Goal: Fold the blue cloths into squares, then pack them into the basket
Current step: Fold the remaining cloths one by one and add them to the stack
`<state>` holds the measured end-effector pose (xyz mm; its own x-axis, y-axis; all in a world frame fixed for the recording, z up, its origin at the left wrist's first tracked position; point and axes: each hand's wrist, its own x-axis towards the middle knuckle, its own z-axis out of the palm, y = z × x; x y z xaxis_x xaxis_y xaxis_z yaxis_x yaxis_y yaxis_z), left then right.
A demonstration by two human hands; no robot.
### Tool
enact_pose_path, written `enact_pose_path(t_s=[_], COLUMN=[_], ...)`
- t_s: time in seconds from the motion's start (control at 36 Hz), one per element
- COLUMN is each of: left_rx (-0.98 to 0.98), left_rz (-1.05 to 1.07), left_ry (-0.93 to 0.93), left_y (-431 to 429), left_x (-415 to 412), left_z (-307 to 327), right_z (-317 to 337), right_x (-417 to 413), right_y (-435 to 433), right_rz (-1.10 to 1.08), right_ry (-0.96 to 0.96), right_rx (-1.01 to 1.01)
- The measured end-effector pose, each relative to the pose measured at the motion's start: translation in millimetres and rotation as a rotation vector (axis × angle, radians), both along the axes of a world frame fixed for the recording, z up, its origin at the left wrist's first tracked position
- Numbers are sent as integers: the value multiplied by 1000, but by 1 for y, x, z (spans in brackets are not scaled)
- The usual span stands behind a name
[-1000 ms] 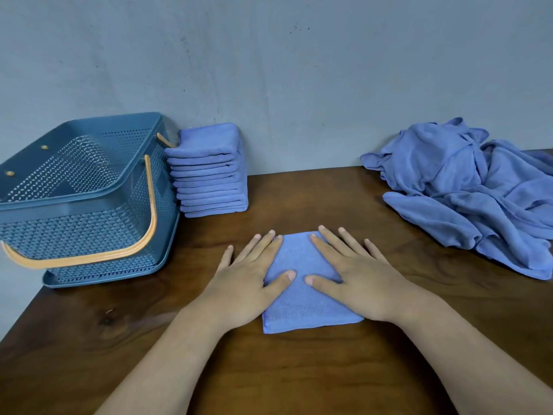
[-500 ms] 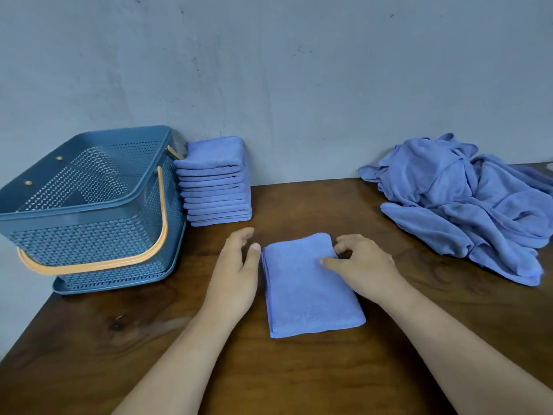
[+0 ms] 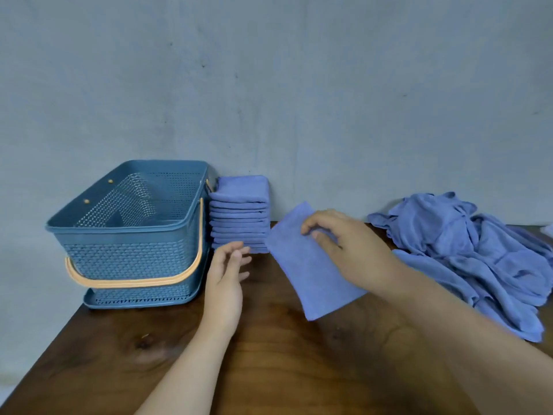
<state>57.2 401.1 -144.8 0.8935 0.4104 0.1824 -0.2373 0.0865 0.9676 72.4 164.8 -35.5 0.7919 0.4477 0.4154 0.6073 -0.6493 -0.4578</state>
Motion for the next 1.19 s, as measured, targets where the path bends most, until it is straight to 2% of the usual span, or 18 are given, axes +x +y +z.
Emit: enact_pose_path(t_s=[0.19,0.33,0.47,0.58,0.64,0.75,0.86,1.14,1.19], left_rx=[-66,-44,-54,-19,37,120,163,189,210], left_rz=[48,30,10,10,6,-3,-21,-21,-24], left_ry=[-33,8,38,55,74,97,107,123,124], left_y=[1,-3,-4,-2,-1,-2,0,2,1], left_x=[5,8,11,16,18,18,19,21,21], left_z=[0,-1,-5,-8,-10,-14,-17,-21,-20], right_z=[54,100,126,111,91,39,20,28,25], right_x=[48,82,127,177,195,208,223,225,227], right_y=[45,87,124,141,148,153,155,152,152], right_rz=[73,137,124,-10,-75,-122,-135,-90,-101], right_ry=[-112,-13,119,231,359,684,704,834,786], right_rx=[-62,84,341,526,585,458,500,515,446])
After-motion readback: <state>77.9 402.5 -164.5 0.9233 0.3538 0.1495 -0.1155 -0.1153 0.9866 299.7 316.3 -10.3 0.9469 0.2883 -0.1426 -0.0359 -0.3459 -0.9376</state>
